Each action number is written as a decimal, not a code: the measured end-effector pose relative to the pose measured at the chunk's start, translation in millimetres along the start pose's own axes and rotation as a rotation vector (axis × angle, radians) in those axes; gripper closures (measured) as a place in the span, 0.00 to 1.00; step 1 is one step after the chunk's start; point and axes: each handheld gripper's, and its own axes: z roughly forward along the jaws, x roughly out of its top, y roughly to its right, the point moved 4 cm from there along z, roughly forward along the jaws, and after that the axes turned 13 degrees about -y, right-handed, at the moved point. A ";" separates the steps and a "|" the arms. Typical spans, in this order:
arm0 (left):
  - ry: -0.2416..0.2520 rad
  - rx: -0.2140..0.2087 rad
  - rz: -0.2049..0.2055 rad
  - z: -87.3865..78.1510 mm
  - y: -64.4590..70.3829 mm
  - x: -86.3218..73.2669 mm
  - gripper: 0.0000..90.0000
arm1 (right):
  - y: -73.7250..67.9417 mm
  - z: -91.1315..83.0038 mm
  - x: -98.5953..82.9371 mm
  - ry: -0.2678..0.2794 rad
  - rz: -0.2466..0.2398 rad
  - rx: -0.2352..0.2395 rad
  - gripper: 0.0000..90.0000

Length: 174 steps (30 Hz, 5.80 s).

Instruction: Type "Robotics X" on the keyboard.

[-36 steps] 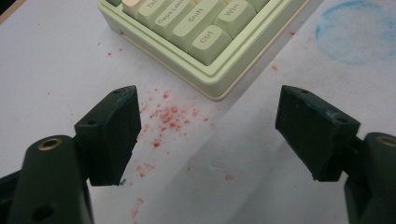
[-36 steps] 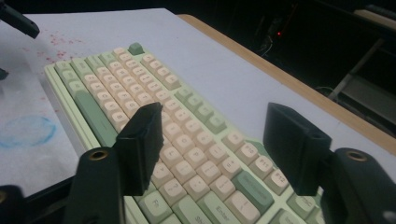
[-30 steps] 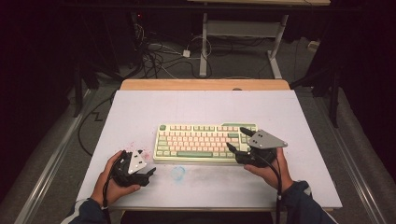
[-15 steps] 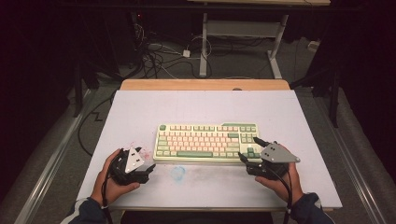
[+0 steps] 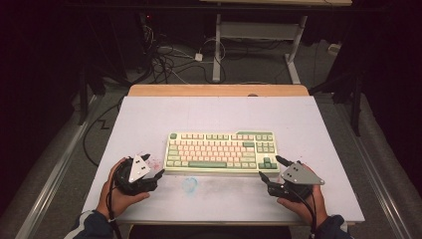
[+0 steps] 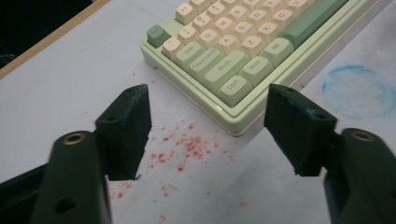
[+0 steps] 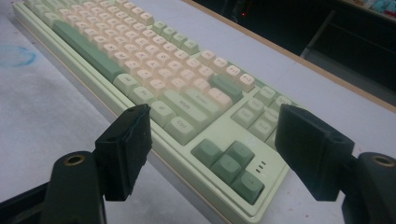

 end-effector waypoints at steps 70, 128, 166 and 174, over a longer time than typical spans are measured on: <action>-0.242 -0.094 0.082 138.4 70.5 50.5 0.95 | -14.2 16.2 -6.2 -0.085 -0.097 0.018 0.32; 0.005 -0.101 0.153 65.4 66.1 61.2 0.23 | -10.4 12.0 -5.3 -0.077 -0.092 0.005 0.33; -0.010 -0.016 0.184 31.5 32.6 19.4 0.19 | -11.8 15.3 -4.2 -0.082 -0.083 0.021 0.33; -0.019 -0.004 0.172 25.6 25.6 10.9 0.19 | -9.3 17.2 1.4 -0.073 -0.072 0.009 0.34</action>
